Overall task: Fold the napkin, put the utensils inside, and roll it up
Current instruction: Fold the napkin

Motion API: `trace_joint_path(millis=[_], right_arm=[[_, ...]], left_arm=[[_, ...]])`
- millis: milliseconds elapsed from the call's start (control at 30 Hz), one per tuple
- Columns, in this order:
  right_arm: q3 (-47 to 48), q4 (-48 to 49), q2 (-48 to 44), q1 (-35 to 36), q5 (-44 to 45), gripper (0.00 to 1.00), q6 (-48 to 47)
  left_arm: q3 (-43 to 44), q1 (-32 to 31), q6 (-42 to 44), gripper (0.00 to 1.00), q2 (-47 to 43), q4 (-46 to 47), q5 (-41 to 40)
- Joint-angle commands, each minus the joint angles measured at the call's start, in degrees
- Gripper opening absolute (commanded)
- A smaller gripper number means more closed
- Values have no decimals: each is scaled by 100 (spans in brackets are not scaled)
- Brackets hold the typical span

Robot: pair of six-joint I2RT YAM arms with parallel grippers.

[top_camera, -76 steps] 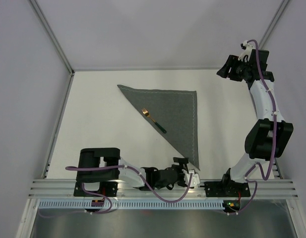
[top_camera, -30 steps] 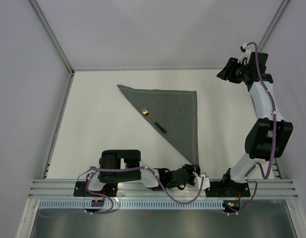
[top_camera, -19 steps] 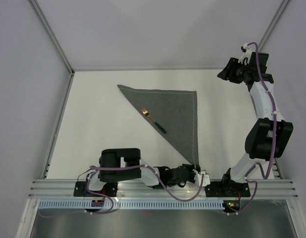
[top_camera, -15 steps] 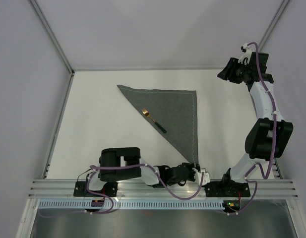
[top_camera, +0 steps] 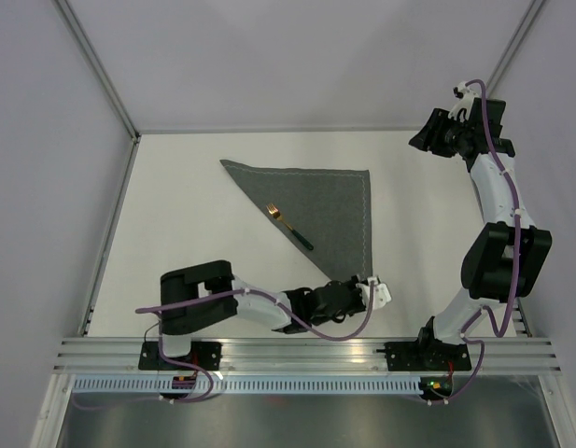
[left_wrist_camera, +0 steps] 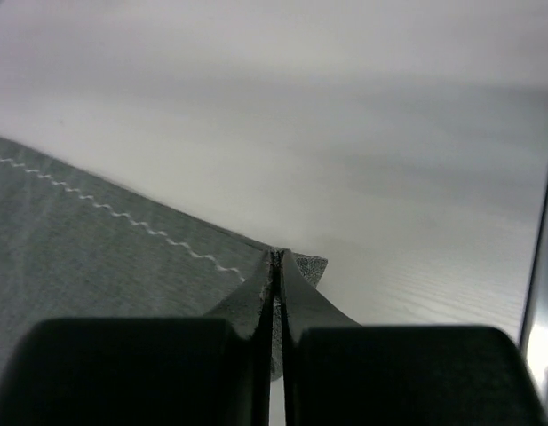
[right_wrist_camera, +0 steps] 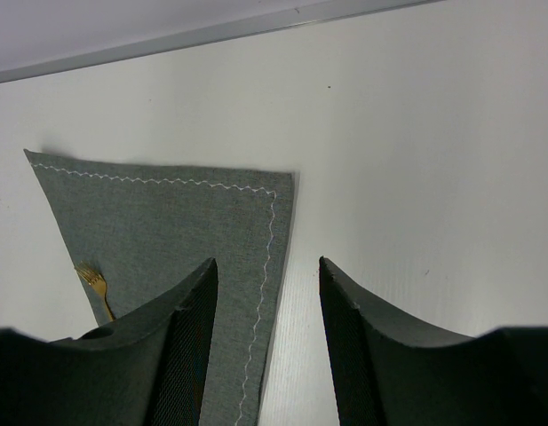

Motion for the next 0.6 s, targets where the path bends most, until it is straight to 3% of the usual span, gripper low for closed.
trace_joint_path(millis=[0, 200, 567], right_arm=[[100, 40, 47, -22, -62, 55, 84], [170, -30, 100, -22, -105, 55, 66], [249, -136, 179, 39, -167, 55, -30]], left_arm=[[227, 447, -1022, 2, -660, -173, 252], [131, 1256, -1980, 2, -1039, -508, 463], [-168, 2969, -3175, 2, -1751, -999, -55]])
